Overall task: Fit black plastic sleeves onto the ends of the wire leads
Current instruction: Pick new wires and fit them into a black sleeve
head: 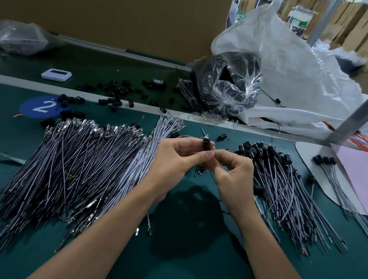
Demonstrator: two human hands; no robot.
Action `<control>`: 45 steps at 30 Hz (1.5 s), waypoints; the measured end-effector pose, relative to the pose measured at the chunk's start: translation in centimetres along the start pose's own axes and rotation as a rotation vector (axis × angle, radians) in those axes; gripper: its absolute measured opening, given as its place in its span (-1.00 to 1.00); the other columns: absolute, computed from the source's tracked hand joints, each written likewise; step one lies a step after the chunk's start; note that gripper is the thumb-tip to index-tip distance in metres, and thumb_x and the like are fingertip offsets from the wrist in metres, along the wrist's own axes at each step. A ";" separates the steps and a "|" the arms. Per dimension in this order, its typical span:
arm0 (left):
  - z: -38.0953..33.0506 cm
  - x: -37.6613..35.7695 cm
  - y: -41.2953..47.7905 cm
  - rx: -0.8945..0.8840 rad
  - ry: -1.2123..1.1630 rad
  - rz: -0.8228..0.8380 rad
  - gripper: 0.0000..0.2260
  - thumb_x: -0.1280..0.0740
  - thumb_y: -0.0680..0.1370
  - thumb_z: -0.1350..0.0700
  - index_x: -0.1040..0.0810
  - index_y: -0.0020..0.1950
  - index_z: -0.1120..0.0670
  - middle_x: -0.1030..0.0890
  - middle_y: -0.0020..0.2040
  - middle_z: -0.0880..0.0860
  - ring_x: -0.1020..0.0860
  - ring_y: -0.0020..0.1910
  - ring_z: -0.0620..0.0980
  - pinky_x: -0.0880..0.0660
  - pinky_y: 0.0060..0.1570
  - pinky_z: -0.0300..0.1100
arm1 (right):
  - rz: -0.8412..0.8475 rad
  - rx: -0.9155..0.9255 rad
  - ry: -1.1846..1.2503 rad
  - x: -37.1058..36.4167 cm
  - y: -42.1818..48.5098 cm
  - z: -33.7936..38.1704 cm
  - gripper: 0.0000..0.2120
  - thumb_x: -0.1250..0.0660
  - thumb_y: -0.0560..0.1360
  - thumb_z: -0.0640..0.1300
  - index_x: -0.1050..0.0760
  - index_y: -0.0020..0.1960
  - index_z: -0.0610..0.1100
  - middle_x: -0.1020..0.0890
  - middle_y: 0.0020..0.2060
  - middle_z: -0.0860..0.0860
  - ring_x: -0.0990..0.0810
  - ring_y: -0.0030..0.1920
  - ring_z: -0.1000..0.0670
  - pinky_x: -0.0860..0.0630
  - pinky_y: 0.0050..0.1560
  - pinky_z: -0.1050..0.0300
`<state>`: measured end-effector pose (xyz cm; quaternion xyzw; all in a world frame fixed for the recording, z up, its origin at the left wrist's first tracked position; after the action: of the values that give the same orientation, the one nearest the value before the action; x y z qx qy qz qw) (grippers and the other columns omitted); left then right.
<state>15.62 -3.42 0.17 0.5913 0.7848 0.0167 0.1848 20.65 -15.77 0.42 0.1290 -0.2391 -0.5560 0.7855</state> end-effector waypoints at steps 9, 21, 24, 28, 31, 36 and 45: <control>-0.8 -0.1 -0.1 -0.106 -0.127 0.002 -0.77 -0.46 0.34 0.28 -0.67 -0.01 0.20 -0.72 -0.12 0.09 -0.69 -0.11 -0.03 -0.59 -0.07 -0.26 | -0.011 0.050 0.032 -0.3 -0.5 0.8 -0.81 -0.42 0.49 -0.15 -0.68 -0.18 -0.28 -0.70 -0.33 -0.02 -0.67 -0.26 0.07 -0.58 -0.16 0.15; -1.0 -0.5 -0.6 -0.113 -0.263 -0.021 -0.80 -0.50 0.34 0.19 -0.73 -0.04 0.10 -0.72 -0.09 0.14 -0.70 -0.05 0.02 -0.58 -0.04 -0.26 | -0.104 0.110 -0.019 -0.6 -1.3 1.6 -0.84 -0.41 0.48 -0.15 -0.69 -0.11 -0.23 -0.70 -0.28 -0.04 -0.66 -0.24 -0.14 -0.53 -0.11 -0.25; -0.9 -0.5 -0.6 -0.094 -0.298 -0.049 -0.79 -0.52 0.31 0.13 -0.74 -0.06 0.07 -0.72 -0.09 0.14 -0.69 -0.05 0.01 -0.56 -0.04 -0.28 | -0.110 0.095 -0.017 -0.9 -1.4 1.5 -0.86 -0.40 0.47 -0.17 -0.69 -0.09 -0.22 -0.71 -0.26 0.00 -0.67 -0.21 -0.09 -0.53 -0.07 -0.27; -0.8 -0.5 -0.5 -0.082 -0.290 -0.053 -0.80 -0.52 0.32 0.15 -0.74 -0.06 0.07 -0.72 -0.09 0.15 -0.70 -0.05 0.02 -0.57 -0.05 -0.28 | -0.129 0.112 -0.056 -0.9 -1.5 1.4 -0.84 -0.40 0.47 -0.16 -0.69 -0.06 -0.24 -0.73 -0.22 -0.02 -0.68 -0.20 -0.06 -0.54 -0.08 -0.27; -0.9 -0.5 -0.4 -0.075 -0.226 -0.022 -0.79 -0.50 0.35 0.21 -0.72 -0.03 0.13 -0.72 -0.07 0.16 -0.70 -0.05 0.03 -0.59 -0.07 -0.26 | -0.162 0.120 -0.091 -0.4 -1.6 1.5 -0.84 -0.40 0.46 -0.15 -0.69 -0.10 -0.23 -0.72 -0.26 -0.02 -0.67 -0.24 -0.07 -0.53 -0.11 -0.26; -1.0 -0.3 -0.5 -0.052 -0.115 0.005 -0.79 -0.49 0.36 0.20 -0.70 -0.03 0.18 -0.72 -0.08 0.13 -0.69 -0.06 0.00 -0.57 -0.05 -0.26 | -0.182 0.119 -0.105 0.2 -1.5 1.6 -0.83 -0.42 0.47 -0.13 -0.70 -0.10 -0.23 -0.72 -0.24 -0.01 -0.68 -0.21 -0.07 -0.55 -0.14 -0.24; -1.1 -0.8 -0.7 -0.063 -0.126 -0.032 -0.87 -0.46 0.36 0.20 -0.71 -0.13 0.18 -0.72 -0.14 0.12 -0.69 -0.14 -0.01 -0.61 -0.09 -0.23 | -0.169 0.168 -0.113 -0.1 -1.6 1.3 -0.86 -0.40 0.47 -0.20 -0.68 -0.11 -0.26 -0.70 -0.26 -0.03 -0.66 -0.22 -0.07 -0.55 -0.15 -0.20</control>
<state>14.84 -4.17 1.22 0.5723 0.7803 0.0013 0.2524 18.72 -16.18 0.75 0.1825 -0.3168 -0.6045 0.7078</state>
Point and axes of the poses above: each hand's wrist, its own y-axis towards the middle knuckle, its own x-axis out of the back of the hand, z = x × y, the point moved 6 cm from there along y, towards the middle knuckle
